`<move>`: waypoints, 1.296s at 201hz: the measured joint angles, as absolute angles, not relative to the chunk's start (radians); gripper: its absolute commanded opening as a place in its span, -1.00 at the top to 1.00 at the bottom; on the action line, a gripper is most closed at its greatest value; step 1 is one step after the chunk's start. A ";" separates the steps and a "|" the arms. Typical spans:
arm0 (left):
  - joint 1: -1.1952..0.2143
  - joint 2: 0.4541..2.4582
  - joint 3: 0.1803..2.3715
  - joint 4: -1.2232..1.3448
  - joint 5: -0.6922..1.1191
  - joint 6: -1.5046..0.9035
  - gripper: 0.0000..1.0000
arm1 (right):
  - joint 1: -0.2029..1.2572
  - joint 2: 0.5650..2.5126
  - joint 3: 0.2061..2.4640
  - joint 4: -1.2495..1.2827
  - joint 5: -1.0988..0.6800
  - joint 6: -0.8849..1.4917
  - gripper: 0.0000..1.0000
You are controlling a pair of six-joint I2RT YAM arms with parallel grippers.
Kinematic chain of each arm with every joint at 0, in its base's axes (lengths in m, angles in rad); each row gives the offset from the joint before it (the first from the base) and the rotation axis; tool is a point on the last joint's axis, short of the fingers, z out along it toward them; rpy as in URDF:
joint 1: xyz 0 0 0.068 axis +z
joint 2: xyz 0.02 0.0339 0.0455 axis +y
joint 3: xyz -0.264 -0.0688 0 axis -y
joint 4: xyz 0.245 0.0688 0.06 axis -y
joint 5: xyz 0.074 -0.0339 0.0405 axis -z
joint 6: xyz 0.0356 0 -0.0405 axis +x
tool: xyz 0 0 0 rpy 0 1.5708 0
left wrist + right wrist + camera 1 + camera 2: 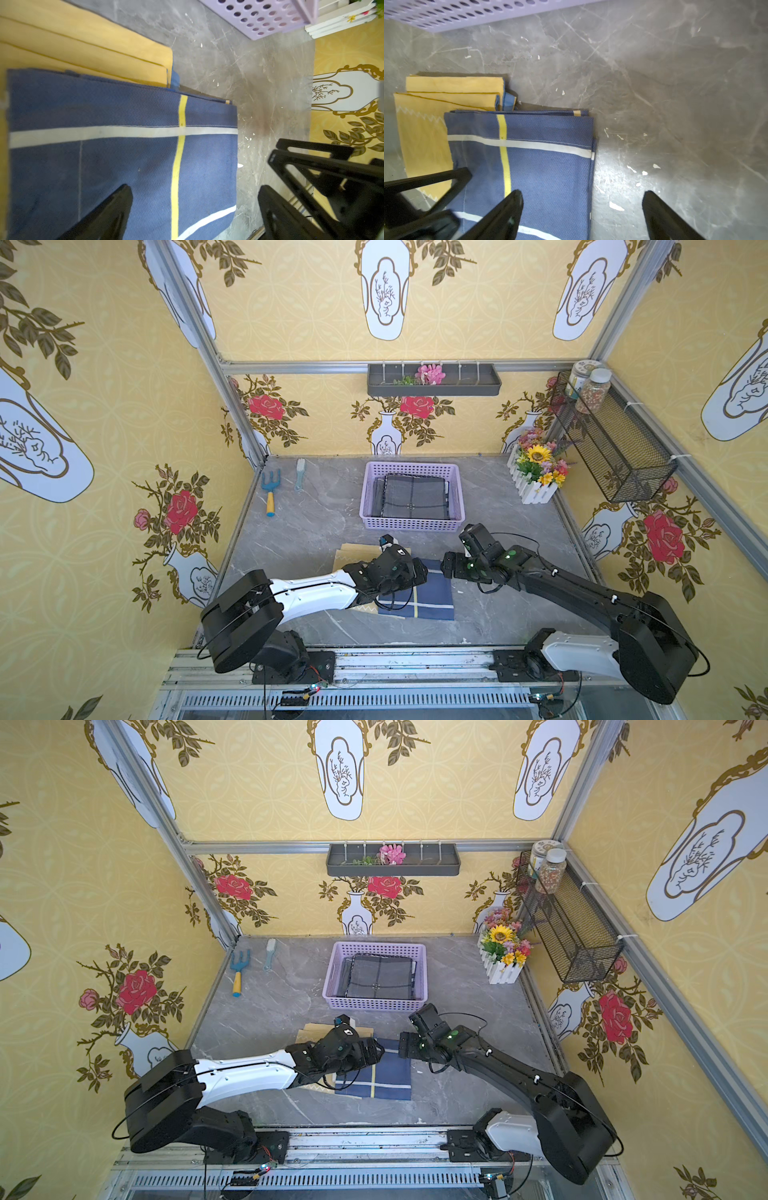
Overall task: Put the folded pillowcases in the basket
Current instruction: Move the pillowcase to the center of the board, then pick up the pillowcase from the pillowcase.
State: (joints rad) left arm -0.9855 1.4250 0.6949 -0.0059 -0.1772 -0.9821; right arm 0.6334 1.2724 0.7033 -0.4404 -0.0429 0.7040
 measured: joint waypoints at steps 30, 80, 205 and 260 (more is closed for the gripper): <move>-0.970 1.357 0.658 -0.019 -0.207 -0.944 -1.00 | 0.651 1.332 0.706 -0.429 -0.051 0.719 -0.49; -0.900 1.256 0.572 -0.035 -0.211 -0.889 -1.00 | 0.654 1.408 0.712 -0.390 -0.059 0.736 -0.17; -0.750 1.151 0.433 -0.057 -0.134 -0.827 -0.83 | 0.654 1.515 0.732 -0.336 -0.074 0.740 0.29; -0.723 1.221 0.435 -0.051 -0.066 -0.793 -0.59 | 0.654 1.526 0.739 -0.326 -0.077 0.748 0.53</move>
State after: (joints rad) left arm -0.7231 1.2205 0.4355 -0.0513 -0.0658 -0.7925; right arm 0.6544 1.5265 0.7387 -0.3260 -0.0769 0.7479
